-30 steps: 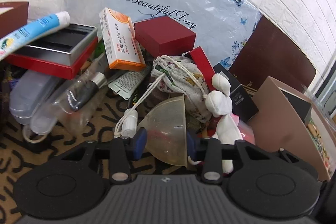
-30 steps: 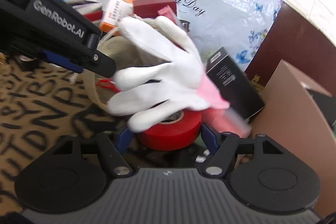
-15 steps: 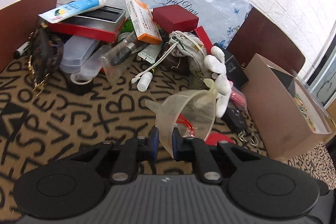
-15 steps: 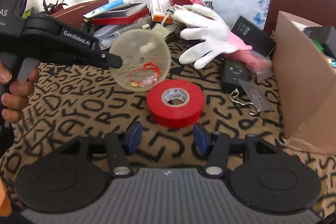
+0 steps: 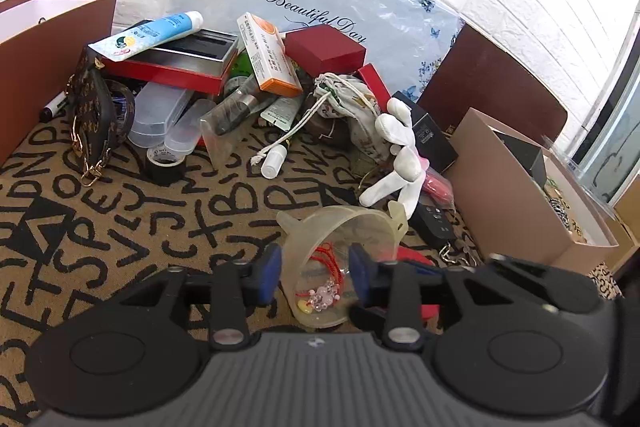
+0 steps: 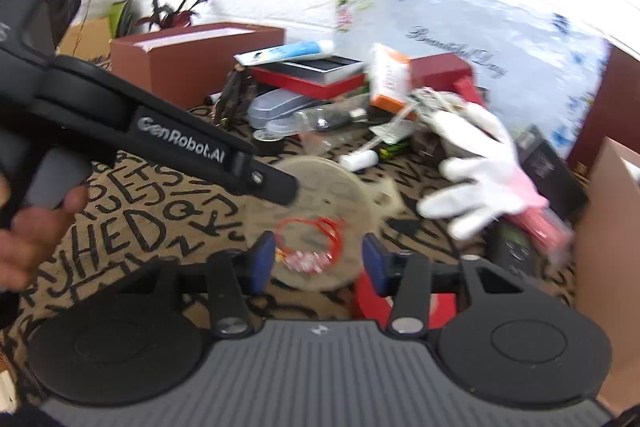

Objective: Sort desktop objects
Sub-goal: 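Reach the left gripper to the clear plastic funnel and grasp its rim, then lift the funnel with the left gripper while the right gripper grasps the red beaded string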

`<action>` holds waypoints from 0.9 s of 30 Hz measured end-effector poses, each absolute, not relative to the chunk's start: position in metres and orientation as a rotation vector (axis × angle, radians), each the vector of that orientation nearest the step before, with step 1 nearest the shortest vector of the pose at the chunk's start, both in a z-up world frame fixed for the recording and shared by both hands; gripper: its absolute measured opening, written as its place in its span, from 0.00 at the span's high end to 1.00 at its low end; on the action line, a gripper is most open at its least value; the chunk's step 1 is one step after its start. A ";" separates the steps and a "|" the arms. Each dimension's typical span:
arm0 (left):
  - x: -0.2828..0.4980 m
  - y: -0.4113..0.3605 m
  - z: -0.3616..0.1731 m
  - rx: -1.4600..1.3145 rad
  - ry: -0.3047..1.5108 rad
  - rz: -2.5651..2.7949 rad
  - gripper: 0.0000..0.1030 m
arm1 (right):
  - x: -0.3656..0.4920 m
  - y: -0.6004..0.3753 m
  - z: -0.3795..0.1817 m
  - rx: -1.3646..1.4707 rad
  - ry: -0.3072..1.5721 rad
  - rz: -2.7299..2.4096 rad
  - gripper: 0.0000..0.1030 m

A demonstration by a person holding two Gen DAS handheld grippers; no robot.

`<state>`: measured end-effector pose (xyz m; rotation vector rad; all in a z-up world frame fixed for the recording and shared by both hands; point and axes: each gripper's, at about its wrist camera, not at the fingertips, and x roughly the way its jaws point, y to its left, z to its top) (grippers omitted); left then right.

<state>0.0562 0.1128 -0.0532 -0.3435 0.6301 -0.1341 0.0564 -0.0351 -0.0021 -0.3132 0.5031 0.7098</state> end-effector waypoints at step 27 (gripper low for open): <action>0.065 0.111 -0.065 -0.335 0.661 -0.095 0.91 | 0.018 -0.051 -0.029 -0.349 0.634 0.851 1.00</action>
